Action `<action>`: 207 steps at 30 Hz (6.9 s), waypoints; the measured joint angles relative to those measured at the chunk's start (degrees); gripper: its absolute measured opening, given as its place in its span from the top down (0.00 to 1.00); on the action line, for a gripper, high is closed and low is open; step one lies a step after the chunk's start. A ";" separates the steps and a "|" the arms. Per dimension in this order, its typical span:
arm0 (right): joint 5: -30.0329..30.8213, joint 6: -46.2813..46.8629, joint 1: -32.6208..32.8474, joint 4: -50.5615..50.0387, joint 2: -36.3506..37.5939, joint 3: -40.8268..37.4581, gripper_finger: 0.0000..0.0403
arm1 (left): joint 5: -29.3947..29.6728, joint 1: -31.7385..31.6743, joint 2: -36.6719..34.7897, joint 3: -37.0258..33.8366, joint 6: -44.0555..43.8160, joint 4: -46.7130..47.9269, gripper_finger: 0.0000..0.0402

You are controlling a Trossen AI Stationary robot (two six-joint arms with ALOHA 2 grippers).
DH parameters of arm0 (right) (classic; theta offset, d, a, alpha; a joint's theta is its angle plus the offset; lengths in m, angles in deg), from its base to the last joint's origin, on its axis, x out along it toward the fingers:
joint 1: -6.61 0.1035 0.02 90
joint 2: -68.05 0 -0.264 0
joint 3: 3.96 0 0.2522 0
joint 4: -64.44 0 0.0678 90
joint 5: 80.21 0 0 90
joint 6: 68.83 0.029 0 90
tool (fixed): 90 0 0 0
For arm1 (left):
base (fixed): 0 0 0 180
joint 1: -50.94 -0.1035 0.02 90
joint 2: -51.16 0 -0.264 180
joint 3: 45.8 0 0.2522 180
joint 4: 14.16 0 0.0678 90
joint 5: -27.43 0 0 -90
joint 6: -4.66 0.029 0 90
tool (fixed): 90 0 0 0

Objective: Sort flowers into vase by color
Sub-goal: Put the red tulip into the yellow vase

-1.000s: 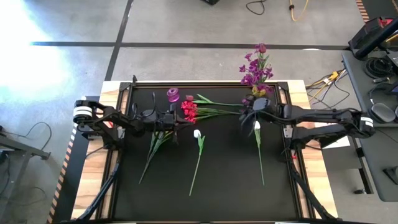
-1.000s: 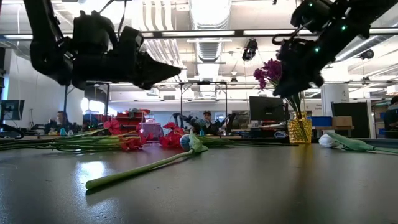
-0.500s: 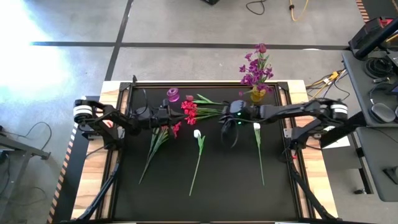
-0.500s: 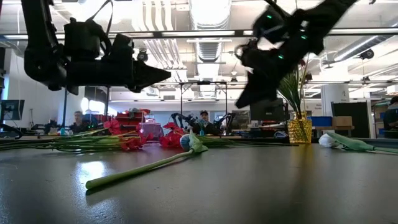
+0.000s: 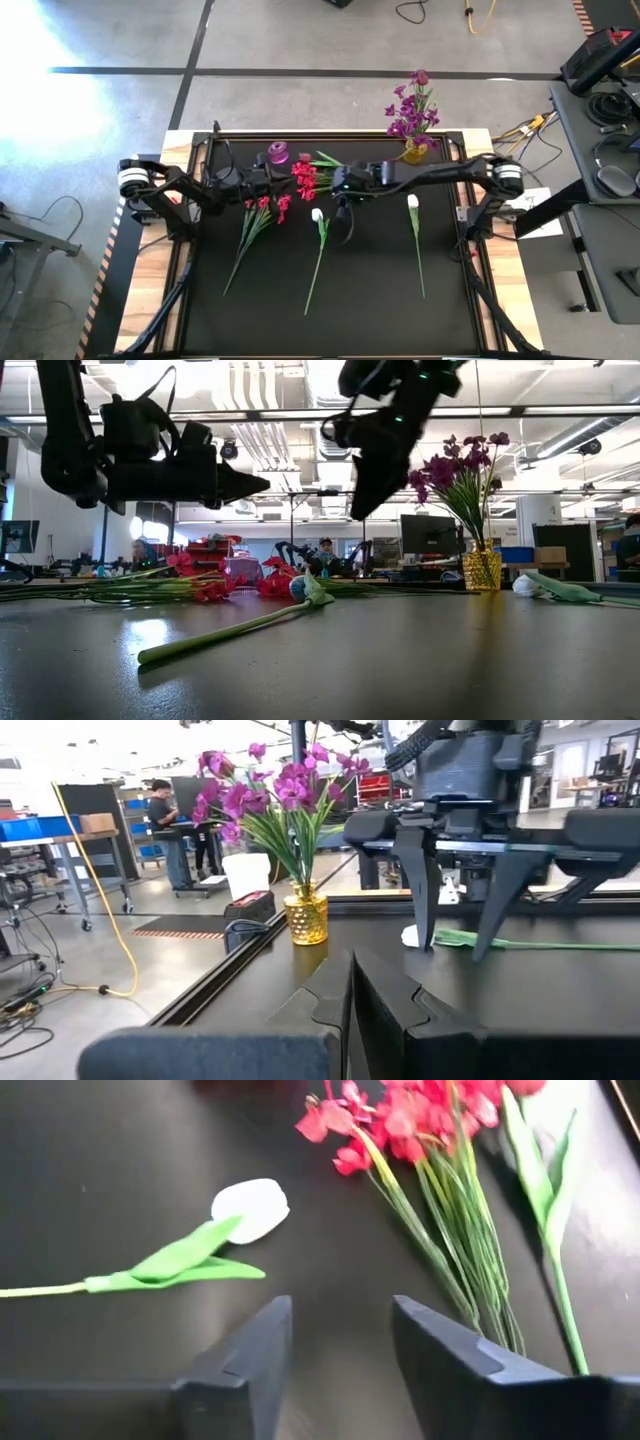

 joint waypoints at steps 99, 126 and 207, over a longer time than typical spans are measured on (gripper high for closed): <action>42.22 -39.81 -13.12 59.76 39.08 -21.40 0.97 | -0.10 0.02 0.00 -1.35 0.98 1.11 1.00; 42.06 -28.18 -27.84 62.09 39.92 -25.80 0.97 | -0.10 0.02 0.00 -1.25 1.22 1.11 1.00; 56.60 -5.76 -26.72 66.02 39.72 -44.07 0.97 | -1.60 0.02 0.02 -0.61 -0.54 1.14 1.00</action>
